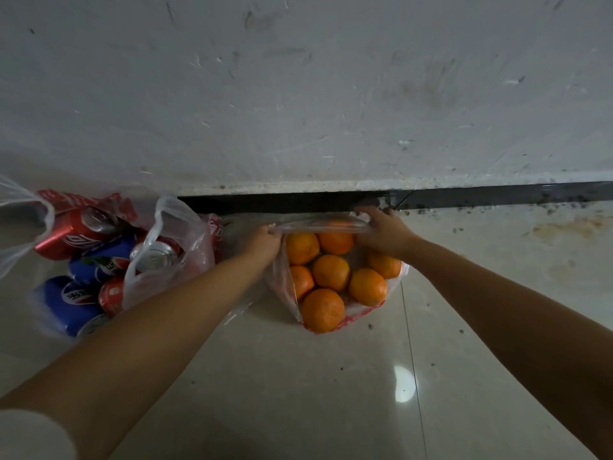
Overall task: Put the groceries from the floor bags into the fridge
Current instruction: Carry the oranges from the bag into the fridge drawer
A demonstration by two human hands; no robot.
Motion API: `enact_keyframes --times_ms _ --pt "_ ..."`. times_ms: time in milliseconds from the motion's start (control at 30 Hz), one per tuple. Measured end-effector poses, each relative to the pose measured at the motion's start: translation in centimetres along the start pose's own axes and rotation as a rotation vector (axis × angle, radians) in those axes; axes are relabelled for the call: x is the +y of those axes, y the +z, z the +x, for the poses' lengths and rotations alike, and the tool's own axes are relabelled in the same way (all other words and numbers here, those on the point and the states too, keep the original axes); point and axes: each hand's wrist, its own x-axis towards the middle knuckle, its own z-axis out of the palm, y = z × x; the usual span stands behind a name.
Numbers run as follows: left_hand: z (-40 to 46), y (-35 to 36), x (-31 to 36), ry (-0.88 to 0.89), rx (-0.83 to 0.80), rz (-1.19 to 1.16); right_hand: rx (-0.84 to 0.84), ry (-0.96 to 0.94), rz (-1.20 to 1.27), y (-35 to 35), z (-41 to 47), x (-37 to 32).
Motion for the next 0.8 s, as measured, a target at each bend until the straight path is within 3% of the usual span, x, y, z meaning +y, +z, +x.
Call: enact_keyframes --times_ms 133,200,267,333,433,533,600,633,700,800 --pt "0.4 -0.5 -0.2 -0.170 -0.075 -0.250 -0.102 0.057 0.323 -1.9 0.1 -0.5" --pt "0.8 -0.7 -0.5 -0.189 -0.101 -0.280 -0.121 0.104 0.290 -2.3 0.1 0.0" --pt "1.0 -0.9 -0.8 -0.158 -0.087 -0.161 -0.100 0.063 0.197 -1.5 -0.3 -0.2" --pt "1.2 -1.3 -1.1 0.056 -0.022 0.225 -0.044 0.010 0.040 -0.4 -0.6 -0.3" --pt "0.8 -2.2 -1.0 0.408 0.132 0.888 0.233 -0.117 -0.470 -0.3 -0.6 -0.8" --pt "0.5 -3.6 -0.7 0.892 0.184 1.219 0.430 -0.617 -0.501 -0.7 -2.2 -1.3" --pt "0.5 -4.7 -1.2 1.288 0.201 1.325 0.307 -0.873 -0.631 0.4 -3.1 -0.6" --pt "0.4 -5.0 -1.6 1.427 0.136 1.350 0.209 -0.872 -0.697 1.0 -3.4 -0.4" --pt "-0.5 -4.3 -2.2 1.592 -0.039 1.305 0.100 -0.693 -0.705 1.7 -3.6 -0.2" --pt "-1.5 -2.2 -2.2 1.507 -0.159 1.303 0.138 -0.471 -0.679 1.4 -3.0 -1.1"
